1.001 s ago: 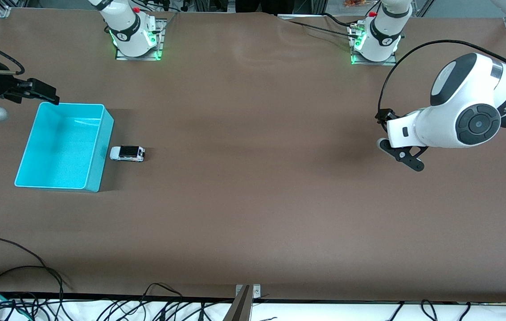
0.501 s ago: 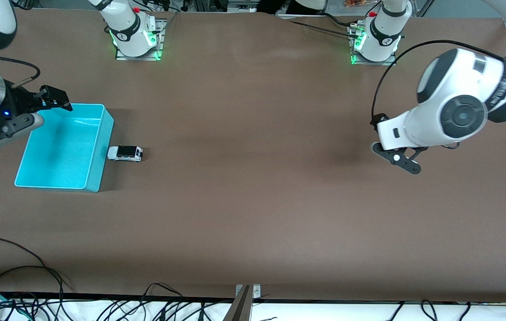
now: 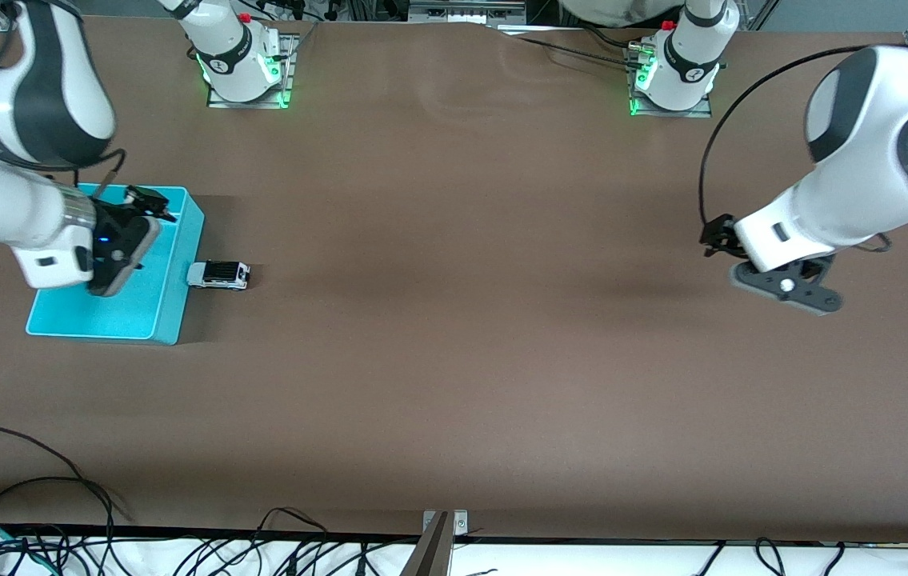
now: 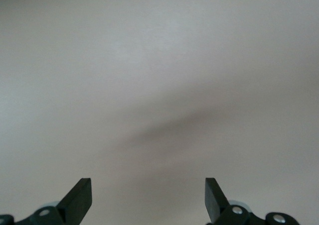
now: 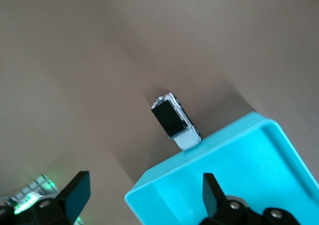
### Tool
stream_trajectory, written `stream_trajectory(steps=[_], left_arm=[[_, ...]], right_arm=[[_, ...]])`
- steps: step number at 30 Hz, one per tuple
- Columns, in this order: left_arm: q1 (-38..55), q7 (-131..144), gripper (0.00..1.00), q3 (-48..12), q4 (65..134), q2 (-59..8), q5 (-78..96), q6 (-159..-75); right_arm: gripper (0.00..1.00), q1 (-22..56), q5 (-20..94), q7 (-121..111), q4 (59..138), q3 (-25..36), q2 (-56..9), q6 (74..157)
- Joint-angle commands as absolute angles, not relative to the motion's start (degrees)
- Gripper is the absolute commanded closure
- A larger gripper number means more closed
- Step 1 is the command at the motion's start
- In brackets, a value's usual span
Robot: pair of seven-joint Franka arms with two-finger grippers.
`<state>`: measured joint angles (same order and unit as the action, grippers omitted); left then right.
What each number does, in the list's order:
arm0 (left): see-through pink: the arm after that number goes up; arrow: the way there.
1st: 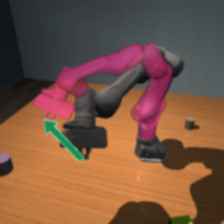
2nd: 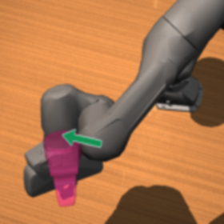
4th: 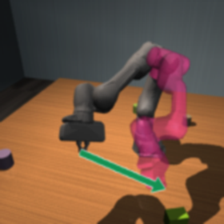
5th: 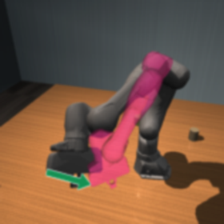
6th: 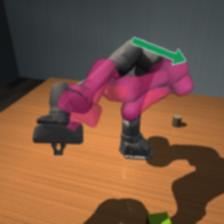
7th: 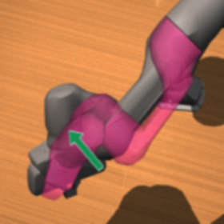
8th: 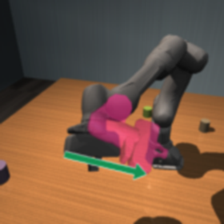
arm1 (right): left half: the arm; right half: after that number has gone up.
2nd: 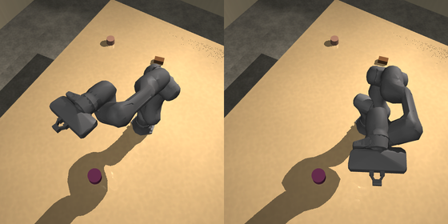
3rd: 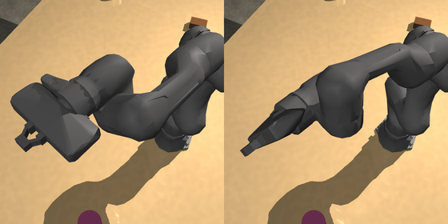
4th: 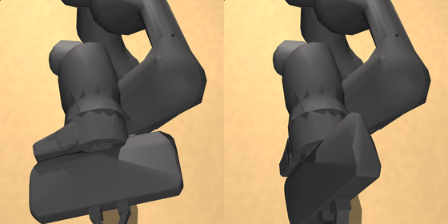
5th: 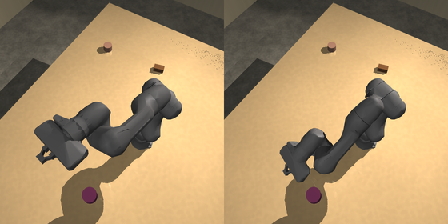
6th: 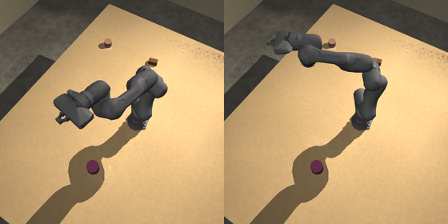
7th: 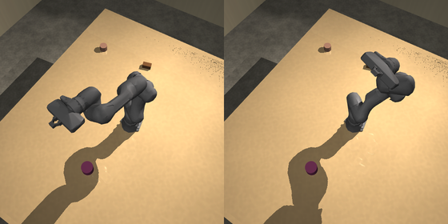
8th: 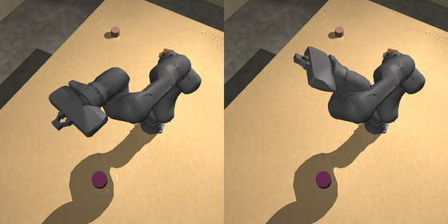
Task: Wind and store white jeep toy
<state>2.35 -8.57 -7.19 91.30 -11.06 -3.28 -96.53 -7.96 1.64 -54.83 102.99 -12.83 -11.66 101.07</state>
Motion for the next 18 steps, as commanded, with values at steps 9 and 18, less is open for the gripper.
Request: stream_trajectory(steps=[9, 18], left_arm=[[3.96, -1.58, 0.0, -3.69, 106.07, 1.4, -0.62, -104.67], [3.87, -2.02, 0.0, -3.43, 109.69, 5.8, -0.35, -105.3]], right_arm=[[0.0, -8.26, 2.72, -72.77, 119.78, -13.45, -10.11, 119.69], [0.0, -8.44, 2.64, -80.94, 127.61, -13.18, -11.69, 133.84]])
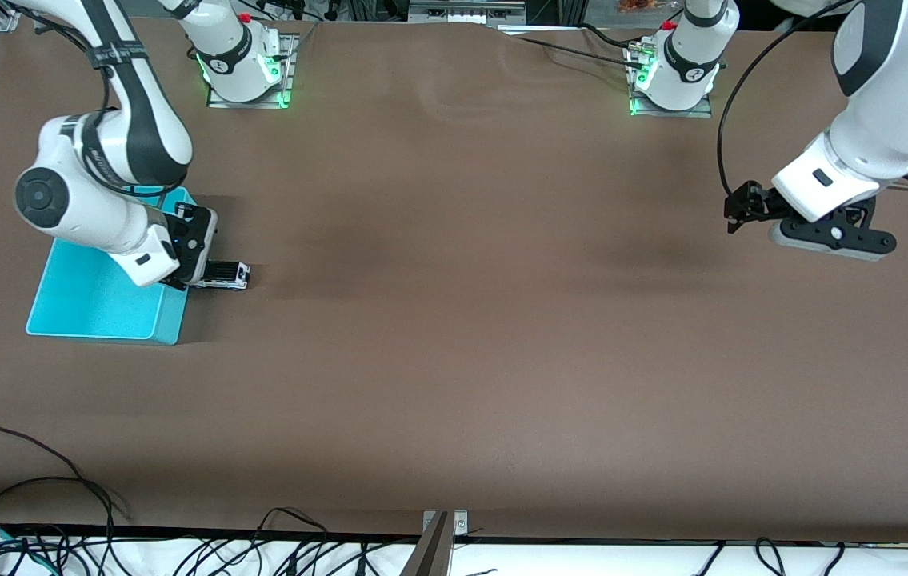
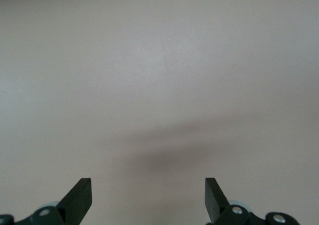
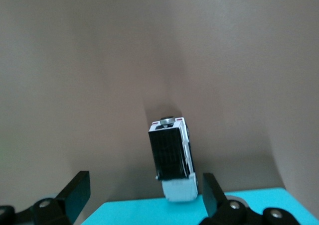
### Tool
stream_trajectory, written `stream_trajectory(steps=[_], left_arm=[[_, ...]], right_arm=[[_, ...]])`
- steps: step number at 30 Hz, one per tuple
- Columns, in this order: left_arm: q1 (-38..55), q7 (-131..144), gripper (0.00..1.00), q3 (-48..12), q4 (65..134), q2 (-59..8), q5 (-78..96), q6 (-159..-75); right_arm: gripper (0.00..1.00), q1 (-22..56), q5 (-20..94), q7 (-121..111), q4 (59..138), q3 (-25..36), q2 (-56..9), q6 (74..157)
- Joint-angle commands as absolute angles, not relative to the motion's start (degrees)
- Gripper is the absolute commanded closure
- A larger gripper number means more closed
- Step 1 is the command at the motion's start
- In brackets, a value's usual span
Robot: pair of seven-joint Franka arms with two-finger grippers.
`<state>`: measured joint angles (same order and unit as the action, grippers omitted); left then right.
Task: Wind and store white jeep toy
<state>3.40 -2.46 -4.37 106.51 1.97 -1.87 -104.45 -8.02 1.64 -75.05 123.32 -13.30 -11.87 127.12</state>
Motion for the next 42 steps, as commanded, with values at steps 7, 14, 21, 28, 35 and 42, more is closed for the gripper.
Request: stream_trajectory(steps=[7, 14, 21, 28, 35, 42], left_arm=[[5.54, -1.93, 0.0, -0.35, 106.96, 4.84, 0.44, -102.66], [5.8, -1.85, 0.0, 0.17, 104.59, 3.87, 0.53, -102.04], [5.98, -1.67, 0.0, 0.62, 103.45, 3.25, 0.44, -101.69], [6.94, -1.05, 0.0, 1.41, 100.37, 1.85, 0.44, -97.56], [6.24, -1.05, 0.0, 1.32, 99.93, 1.49, 0.53, -96.51], [6.24, -1.05, 0.0, 1.32, 98.97, 0.88, 0.53, -96.24]], right_arm=[[0.0, -8.88, 2.55, -84.81, 127.88, -11.96, -15.9, 138.24], [0.0, -8.88, 2.55, -85.34, 127.88, -11.6, -19.6, 143.17], [0.07, -8.88, 1.94, -85.52, 128.85, -11.51, -20.74, 145.89], [0.6, -8.88, 1.76, -87.19, 129.02, -11.25, -20.74, 146.51], [0.86, -8.61, 1.76, -86.31, 128.85, -11.34, -20.22, 146.16], [0.89, -8.44, 1.85, -84.47, 127.62, -12.74, -19.16, 145.02]])
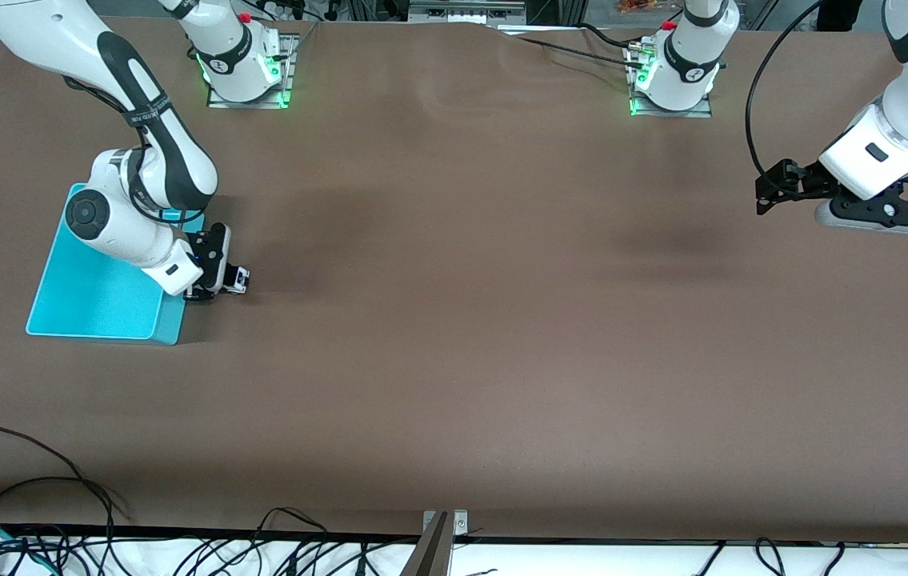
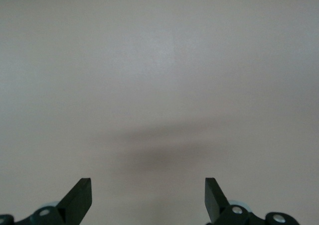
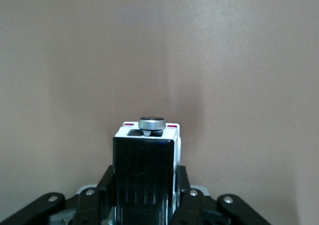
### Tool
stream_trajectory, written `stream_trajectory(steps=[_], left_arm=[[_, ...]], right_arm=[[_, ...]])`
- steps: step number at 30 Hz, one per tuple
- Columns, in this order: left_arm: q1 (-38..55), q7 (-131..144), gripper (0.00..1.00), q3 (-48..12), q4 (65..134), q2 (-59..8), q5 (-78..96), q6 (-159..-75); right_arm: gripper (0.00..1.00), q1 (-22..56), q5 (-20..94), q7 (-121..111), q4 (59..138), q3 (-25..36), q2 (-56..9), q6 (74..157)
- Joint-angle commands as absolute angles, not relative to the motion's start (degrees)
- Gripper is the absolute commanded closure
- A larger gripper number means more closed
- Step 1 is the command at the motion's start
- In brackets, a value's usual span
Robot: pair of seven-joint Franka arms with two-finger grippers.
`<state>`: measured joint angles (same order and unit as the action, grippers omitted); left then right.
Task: Wind and store white jeep toy
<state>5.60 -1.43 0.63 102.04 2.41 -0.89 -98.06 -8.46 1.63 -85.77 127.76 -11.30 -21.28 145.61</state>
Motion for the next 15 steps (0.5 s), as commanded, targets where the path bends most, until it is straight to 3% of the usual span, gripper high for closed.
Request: stream_trajectory(steps=[1, 15], left_arm=[[6.24, -1.05, 0.0, 1.32, 98.7, 0.7, 0.53, -95.72], [6.06, -0.18, 0.0, 1.23, 97.47, -1.05, 0.53, -93.96]], right_arm=[[0.89, -8.44, 1.85, -83.77, 127.1, -13.27, -18.9, 144.58], [0.89, -8.53, 1.93, -80.07, 109.96, -14.77, -17.76, 122.63]])
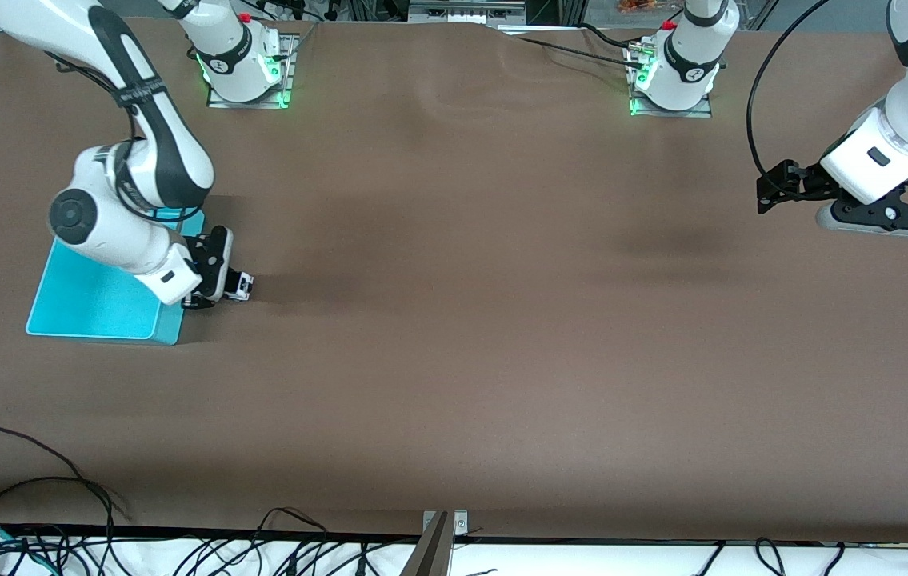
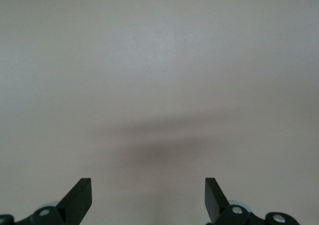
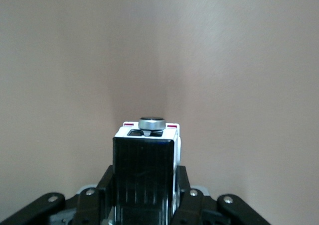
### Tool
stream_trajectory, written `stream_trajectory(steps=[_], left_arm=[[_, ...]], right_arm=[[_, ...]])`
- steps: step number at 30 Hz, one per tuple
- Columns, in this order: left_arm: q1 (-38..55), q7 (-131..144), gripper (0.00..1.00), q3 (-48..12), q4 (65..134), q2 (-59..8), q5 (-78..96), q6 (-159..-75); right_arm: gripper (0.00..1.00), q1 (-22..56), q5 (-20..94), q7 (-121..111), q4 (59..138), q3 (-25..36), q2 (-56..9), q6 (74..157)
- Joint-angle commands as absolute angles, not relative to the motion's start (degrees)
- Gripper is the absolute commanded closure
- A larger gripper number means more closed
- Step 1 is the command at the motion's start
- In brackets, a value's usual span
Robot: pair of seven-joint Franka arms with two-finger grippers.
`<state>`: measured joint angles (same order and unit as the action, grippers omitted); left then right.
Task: Wind and store white jeep toy
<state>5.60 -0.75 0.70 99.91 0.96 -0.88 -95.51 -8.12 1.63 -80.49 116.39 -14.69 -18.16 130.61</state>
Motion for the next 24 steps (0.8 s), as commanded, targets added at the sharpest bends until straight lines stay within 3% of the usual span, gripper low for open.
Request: stream_trajectory(steps=[1, 5, 14, 24], left_arm=[[6.33, 0.0, 0.0, 1.23, 97.47, -1.14, 0.44, -93.96], [5.98, -0.17, 0.0, 1.23, 95.98, -1.49, 0.44, -93.96], [6.15, -0.53, 0.0, 1.23, 95.62, -2.11, -0.09, -93.96], [5.98, -0.53, 0.0, 1.23, 95.54, -2.02, -0.35, -93.78]], right_arm=[[0.88, -8.61, 1.93, -80.07, 108.82, -14.59, -17.41, 120.78], [0.89, -8.79, 1.93, -80.51, 106.44, -12.4, -15.04, 113.83], [0.88, -8.79, 2.11, -81.04, 108.28, -7.56, -6.51, 106.53], [0.88, -8.79, 2.11, -88.41, 121.72, 0.52, 3.16, 108.8]])
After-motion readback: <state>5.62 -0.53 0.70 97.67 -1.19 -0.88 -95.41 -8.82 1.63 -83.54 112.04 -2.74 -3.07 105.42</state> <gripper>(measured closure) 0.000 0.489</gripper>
